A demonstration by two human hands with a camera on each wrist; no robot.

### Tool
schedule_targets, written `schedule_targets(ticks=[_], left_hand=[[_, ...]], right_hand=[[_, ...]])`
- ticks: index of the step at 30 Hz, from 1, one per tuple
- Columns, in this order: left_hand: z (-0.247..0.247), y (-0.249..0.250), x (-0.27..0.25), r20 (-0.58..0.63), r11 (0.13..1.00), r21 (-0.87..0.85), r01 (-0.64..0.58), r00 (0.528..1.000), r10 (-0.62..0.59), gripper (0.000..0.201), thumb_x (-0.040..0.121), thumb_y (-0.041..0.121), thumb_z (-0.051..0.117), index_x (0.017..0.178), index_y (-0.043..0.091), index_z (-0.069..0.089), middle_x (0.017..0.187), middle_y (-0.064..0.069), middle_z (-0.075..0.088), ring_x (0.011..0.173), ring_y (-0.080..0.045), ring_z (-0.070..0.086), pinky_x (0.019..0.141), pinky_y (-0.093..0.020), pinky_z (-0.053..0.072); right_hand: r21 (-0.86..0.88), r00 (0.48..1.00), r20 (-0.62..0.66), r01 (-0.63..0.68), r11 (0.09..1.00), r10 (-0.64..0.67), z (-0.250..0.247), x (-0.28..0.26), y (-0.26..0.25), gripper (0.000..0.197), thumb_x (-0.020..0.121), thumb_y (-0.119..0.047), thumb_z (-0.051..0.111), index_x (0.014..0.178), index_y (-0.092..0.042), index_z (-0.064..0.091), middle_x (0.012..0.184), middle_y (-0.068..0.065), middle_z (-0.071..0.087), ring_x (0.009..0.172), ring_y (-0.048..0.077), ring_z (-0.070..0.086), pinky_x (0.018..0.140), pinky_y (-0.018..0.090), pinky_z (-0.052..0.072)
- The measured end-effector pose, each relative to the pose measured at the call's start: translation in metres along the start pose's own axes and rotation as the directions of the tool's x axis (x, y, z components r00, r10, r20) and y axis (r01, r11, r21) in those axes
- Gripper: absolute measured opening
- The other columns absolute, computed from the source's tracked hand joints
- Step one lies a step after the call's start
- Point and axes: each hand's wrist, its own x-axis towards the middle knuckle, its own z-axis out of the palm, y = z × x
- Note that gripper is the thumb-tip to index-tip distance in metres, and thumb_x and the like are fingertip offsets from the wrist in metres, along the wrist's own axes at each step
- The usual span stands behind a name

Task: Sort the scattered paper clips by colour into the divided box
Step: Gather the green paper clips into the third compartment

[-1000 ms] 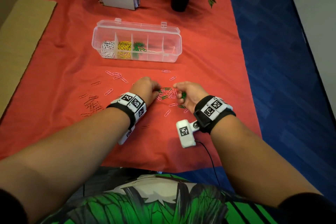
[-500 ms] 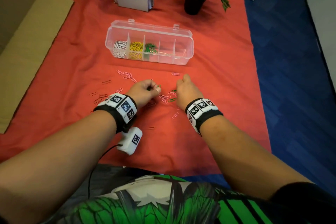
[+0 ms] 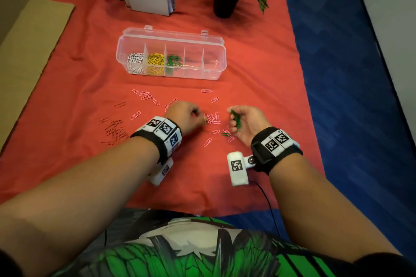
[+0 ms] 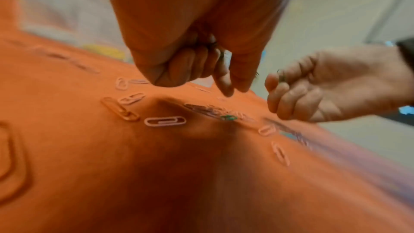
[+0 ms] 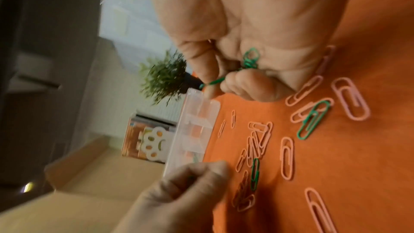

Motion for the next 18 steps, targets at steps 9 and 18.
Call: schedule_targets(ticks=[9,18], left_hand=[[0.015,0.000,-0.002,0.095,0.905,0.391,-0.168,0.985,0.142,0.023,0.086,0.025,0.055,0.100,0.010,0.065,0.107,-0.017,0.060,0.100,-0.034,0.058,0.088,-0.036,0.045],[-0.002,0.004,-0.013,0.358,0.654,-0.607,0.452,0.890,-0.283,0.019,0.075,0.023,0.043,0.058,0.014,0.044,0.045,0.000,0.042,0.046,-0.018,0.033,0.043,-0.021,0.027]], right_hand=[[-0.965,0.945,0.046,0.127,0.231,-0.324,-0.005,-0.009,0.027,0.007,0.081,-0.013,0.054,0.079,-0.018,0.060,0.085,0.003,0.065,0.083,0.022,0.061,0.073,0.025,0.044],[-0.986,0.936,0.143,0.162,0.033,-0.323,0.000,-0.004,0.038,0.021,0.085,-0.009,0.048,0.105,-0.005,0.054,0.114,0.017,0.052,0.104,0.034,0.056,0.093,0.035,0.045]])
